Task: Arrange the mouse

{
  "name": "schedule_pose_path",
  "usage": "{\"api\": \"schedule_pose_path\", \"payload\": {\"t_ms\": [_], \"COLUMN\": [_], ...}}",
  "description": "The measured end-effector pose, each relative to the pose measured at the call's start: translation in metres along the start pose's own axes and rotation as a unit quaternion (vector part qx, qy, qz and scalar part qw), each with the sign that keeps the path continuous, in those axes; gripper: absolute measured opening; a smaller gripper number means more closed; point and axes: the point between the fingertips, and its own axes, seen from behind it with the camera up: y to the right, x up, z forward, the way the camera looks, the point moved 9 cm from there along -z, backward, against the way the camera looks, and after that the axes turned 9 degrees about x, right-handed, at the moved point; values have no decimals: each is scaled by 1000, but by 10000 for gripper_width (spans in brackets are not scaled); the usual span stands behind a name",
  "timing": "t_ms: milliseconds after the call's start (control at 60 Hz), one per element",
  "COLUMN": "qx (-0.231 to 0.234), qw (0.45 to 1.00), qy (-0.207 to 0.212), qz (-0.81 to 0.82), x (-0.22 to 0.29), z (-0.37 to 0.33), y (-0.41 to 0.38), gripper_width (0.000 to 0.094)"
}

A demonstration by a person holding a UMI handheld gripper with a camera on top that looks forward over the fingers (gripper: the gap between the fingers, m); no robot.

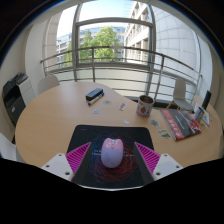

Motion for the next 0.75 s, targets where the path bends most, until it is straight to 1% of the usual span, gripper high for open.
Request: {"api": "schedule_pose_path", "payload": {"t_ms": [100, 200, 417, 567, 750], "qx": [-20, -32, -52, -60, -61], "qw": [1000, 999, 998, 997, 997], "qy": [20, 34, 43, 43, 50], "qz": [1, -4, -16, -19, -16], "x": [4, -3, -35, -52, -57], "z": [-40, -83, -163, -194, -210], "y": [-13, -34, -73, -84, -87], "gripper_width": [847, 848, 846, 844, 844]}}
